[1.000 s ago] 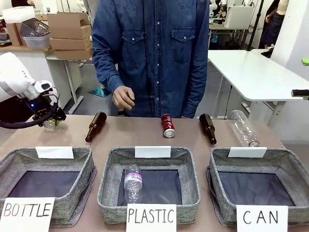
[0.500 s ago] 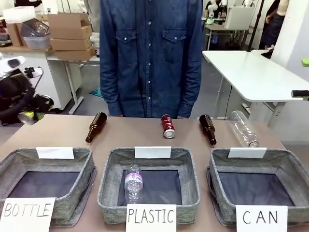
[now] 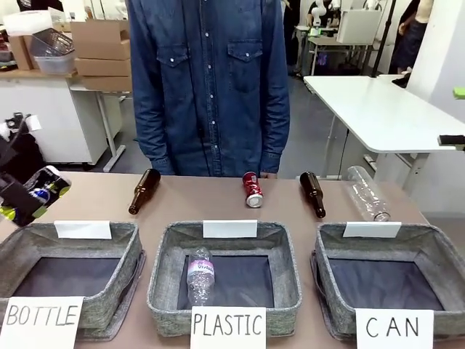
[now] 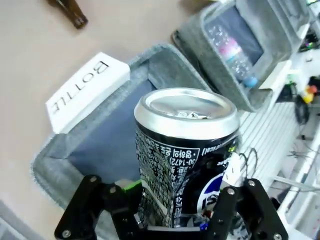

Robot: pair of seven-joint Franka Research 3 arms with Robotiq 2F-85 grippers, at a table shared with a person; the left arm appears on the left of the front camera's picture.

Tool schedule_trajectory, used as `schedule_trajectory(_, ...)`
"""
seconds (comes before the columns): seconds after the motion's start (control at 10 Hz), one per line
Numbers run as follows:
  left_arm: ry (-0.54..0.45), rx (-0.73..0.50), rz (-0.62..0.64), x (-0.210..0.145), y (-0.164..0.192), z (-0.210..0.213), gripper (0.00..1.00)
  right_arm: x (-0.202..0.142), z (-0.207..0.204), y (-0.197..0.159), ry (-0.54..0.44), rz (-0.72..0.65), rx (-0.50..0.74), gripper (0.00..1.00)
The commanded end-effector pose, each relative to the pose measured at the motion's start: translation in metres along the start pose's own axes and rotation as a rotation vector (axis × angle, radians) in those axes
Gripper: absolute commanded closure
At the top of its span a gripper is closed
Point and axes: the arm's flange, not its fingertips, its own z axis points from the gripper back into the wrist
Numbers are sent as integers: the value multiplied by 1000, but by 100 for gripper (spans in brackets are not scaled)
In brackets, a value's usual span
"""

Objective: Sort the can waste into the basket.
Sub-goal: Pick up the can waste from the table and place it in the right Fabric basket.

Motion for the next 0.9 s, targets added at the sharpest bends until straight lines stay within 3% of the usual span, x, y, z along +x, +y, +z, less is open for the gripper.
schedule_trajectory(0.0,8,2,79,18,16,6,100,3,-1,1,-3,28,24,0)
schedule_trajectory(0.2,8,2,79,18,16,6,100,3,-1,1,-3,28,24,0)
schedule_trajectory(0.3,8,4,60,12,14,2,88,0,0,0,0,0,0,0)
schedule_trajectory(0.4,-45,-26,-159,71,-35,-25,88,1,13,18,12,30,5,0)
schedule_trajectory(0.5,-33,4,-341,122,-90,-52,88,3,27,29,-12,24,17,0)
schedule_trajectory(0.7,-72,-99,-670,194,-181,-103,88,9,74,30,-121,-40,-20,0)
schedule_trajectory(0.8,-85,-134,-753,218,-210,-126,88,9,100,29,-193,-74,-7,0)
